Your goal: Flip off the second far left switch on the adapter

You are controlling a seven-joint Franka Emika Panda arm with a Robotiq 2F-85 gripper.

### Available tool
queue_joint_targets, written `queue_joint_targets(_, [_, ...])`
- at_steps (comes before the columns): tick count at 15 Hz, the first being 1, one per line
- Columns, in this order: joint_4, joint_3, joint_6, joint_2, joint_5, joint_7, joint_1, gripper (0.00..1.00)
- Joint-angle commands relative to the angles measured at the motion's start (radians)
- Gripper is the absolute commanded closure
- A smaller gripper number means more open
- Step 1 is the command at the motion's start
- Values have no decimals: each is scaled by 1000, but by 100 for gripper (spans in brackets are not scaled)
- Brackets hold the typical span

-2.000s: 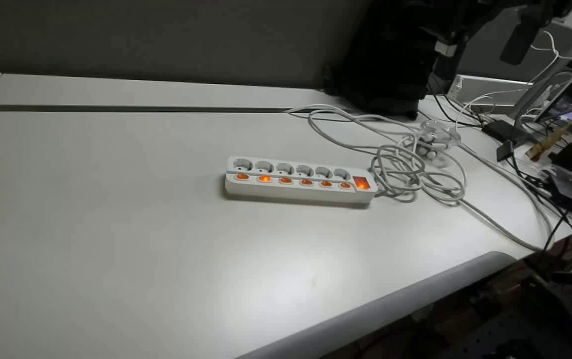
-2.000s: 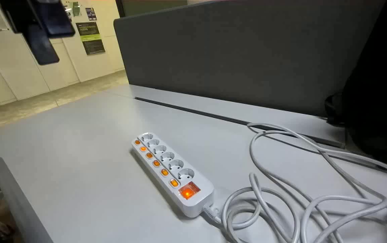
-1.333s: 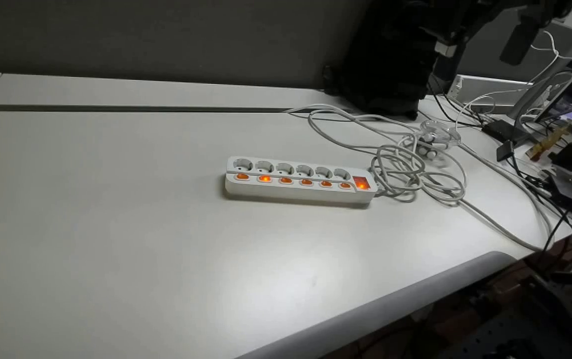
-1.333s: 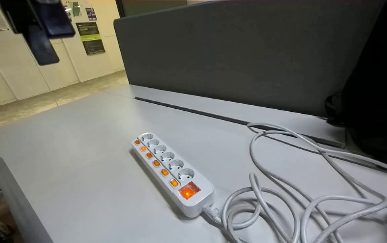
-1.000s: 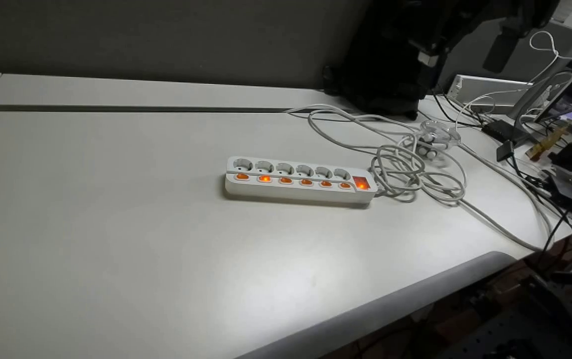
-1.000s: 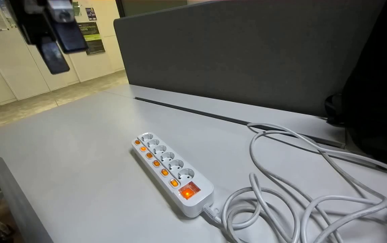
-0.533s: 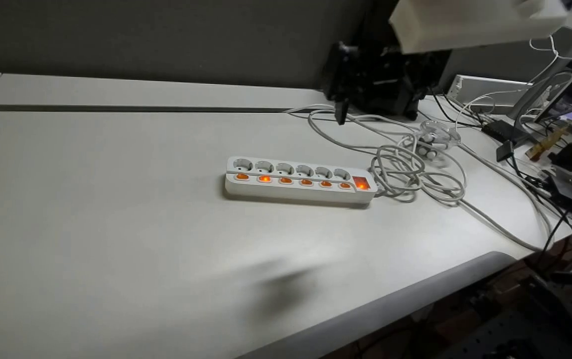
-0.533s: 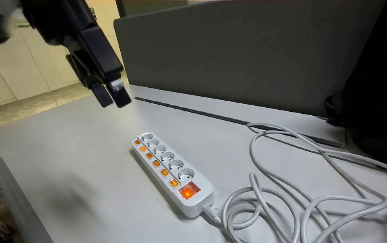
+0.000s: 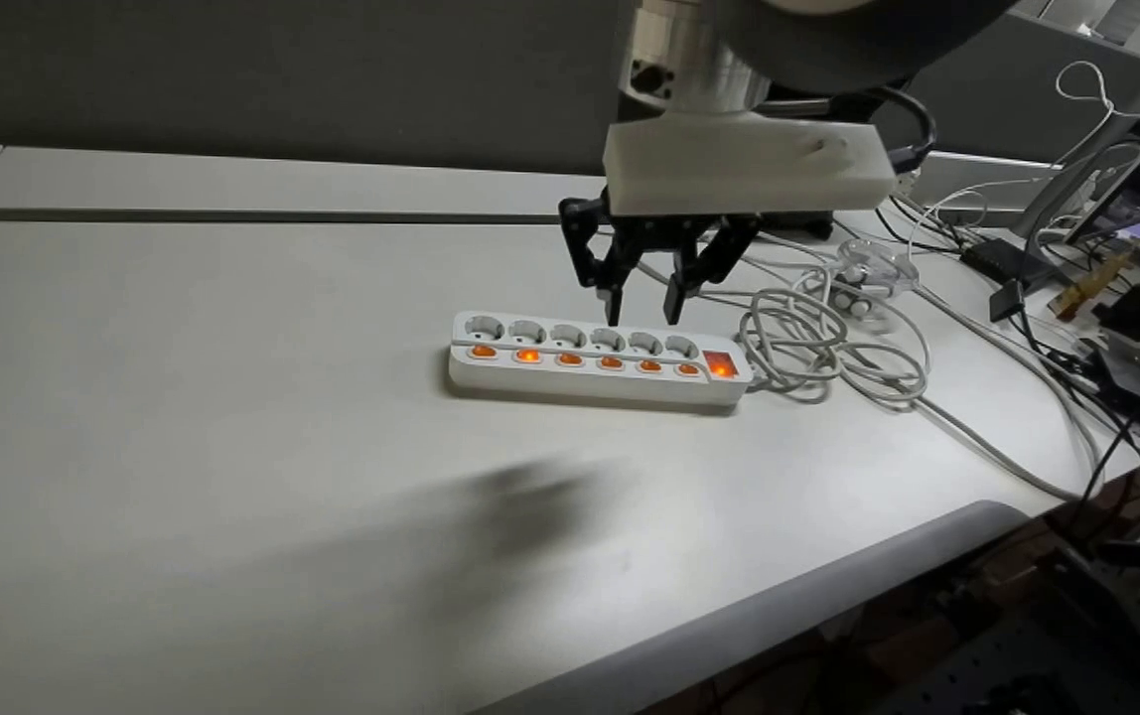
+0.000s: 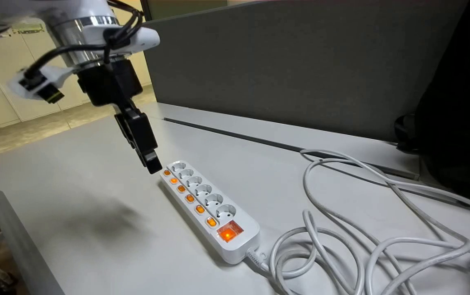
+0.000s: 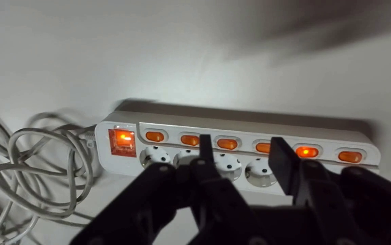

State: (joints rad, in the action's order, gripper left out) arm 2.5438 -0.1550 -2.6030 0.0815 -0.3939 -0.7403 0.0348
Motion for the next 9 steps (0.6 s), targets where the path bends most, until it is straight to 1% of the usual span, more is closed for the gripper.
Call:
queue_joint_targets(1, [-98, 66, -1, 118, 10, -14, -76, 81])
queue_joint_targets(3, [-137, 93, -7, 172, 29, 2, -110, 95])
queue_joint_targets(4, [-156, 102, -9, 196, 43, 14, -125, 99])
queue_joint_targets(5, [-174, 111, -12, 220, 60, 24, -140, 100])
queue_joint_targets(9, [-239, 134, -20, 293, 114, 65, -193, 100])
